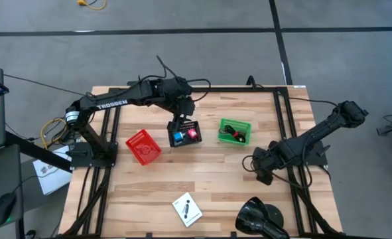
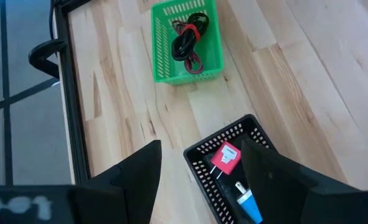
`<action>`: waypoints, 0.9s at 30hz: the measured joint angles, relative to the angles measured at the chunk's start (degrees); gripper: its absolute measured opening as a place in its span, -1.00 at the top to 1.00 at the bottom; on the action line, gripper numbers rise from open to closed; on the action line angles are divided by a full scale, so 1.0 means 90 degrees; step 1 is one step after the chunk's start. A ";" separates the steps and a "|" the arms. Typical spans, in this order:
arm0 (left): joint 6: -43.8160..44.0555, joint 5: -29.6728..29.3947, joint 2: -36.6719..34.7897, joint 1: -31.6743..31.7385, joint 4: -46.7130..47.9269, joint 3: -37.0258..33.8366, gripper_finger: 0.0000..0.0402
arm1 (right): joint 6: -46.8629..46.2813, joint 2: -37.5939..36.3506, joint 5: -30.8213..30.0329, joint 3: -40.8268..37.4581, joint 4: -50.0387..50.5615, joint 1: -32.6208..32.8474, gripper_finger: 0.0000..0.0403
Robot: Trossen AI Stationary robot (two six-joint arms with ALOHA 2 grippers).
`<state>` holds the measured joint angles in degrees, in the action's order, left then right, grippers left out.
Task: Pick and place items into bin
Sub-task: Put the light pink charger adapter into the black bin
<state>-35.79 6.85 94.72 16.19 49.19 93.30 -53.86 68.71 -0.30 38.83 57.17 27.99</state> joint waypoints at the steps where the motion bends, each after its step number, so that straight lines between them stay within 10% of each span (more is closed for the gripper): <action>1: 0.0000 -0.0002 0.0000 0.0000 0.0000 0.0000 -0.06 | 0.0086 0.0000 0.0002 0.0000 -0.0002 0.0002 -0.24; 27: -0.0016 -0.0017 0.0005 0.0002 0.0055 -0.0002 -0.06 | 0.1159 0.1552 0.0476 0.0259 -0.0093 -0.0126 -0.24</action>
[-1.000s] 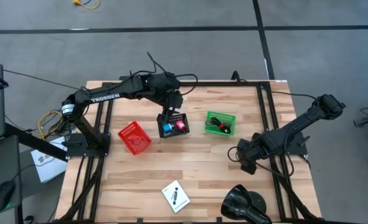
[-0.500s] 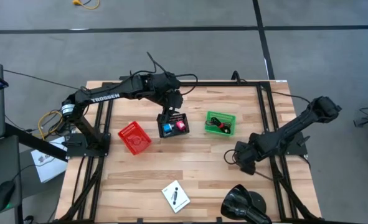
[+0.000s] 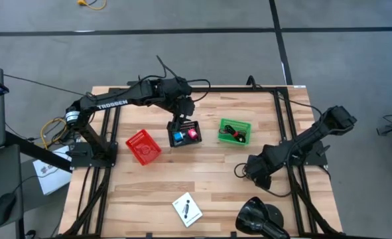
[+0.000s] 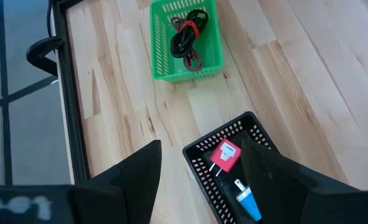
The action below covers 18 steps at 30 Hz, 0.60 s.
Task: Pick and place items into bin
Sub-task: Put the light pink charger adapter into the black bin
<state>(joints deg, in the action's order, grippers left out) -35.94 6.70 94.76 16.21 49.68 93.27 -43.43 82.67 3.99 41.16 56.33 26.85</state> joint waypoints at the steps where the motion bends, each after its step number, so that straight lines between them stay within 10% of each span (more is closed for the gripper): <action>1: -0.0011 0.0000 0.0000 0.0000 0.0001 0.0000 -0.06 | 0.0022 -0.0021 0.0000 0.0011 -0.0012 0.0000 -0.24; 18: -0.0054 -0.0002 0.0002 0.0000 0.0110 0.0000 -0.06 | 0.1102 -0.0029 -0.1290 0.0582 0.0220 0.0000 -0.24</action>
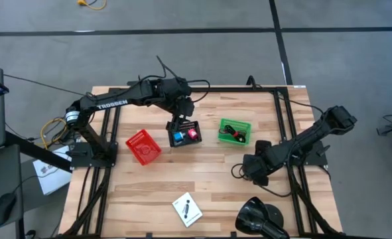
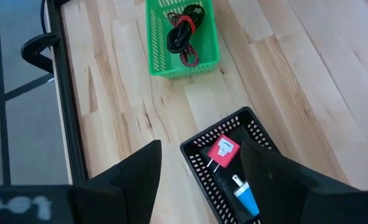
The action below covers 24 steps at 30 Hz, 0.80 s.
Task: Pick and place items into bin
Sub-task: Put the light pink charger adapter into the black bin
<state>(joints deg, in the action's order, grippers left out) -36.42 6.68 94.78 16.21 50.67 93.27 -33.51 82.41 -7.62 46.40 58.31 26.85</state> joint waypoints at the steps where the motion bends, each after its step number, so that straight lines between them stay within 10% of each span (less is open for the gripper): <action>1: 0.0000 0.0000 0.0000 0.0000 0.0010 0.0000 -0.06 | 0.0164 0.0000 -0.0027 0.0002 0.0006 0.0000 -0.24; 24: -0.0002 0.0000 0.0000 -0.0002 0.0099 0.0000 -0.06 | 0.2582 0.0144 -0.0852 0.0009 -0.0948 0.0270 -0.24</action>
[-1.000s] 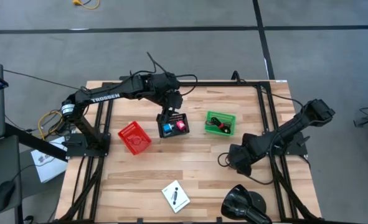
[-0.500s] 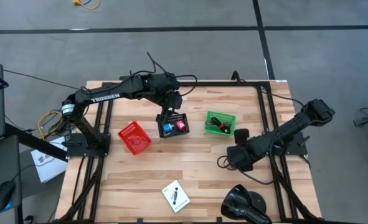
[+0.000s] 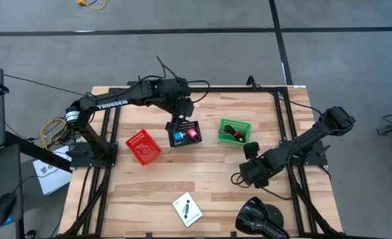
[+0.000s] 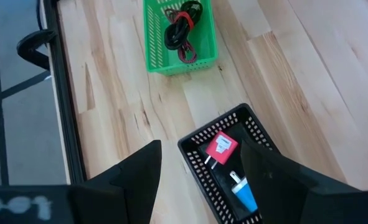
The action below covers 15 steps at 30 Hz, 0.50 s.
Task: Pick and place items into bin
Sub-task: Put the light pink charger adapter into the black bin
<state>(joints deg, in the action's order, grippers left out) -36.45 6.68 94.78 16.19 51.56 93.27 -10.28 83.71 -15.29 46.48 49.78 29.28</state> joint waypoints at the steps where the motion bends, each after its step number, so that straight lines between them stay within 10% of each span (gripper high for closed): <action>1: -0.0005 0.0000 0.0000 0.0000 0.0036 0.0000 -0.06 | 0.0039 0.0002 0.0000 -0.0002 -0.0152 0.0009 -0.24; 15: -0.0003 0.0001 0.0000 0.0000 0.0047 0.0000 -0.06 | 0.0699 -0.0001 0.0138 0.0051 -0.1238 -0.0039 -0.24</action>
<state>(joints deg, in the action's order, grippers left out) -36.47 6.69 94.78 16.19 51.99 93.27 -3.99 83.70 -14.05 46.94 38.63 28.93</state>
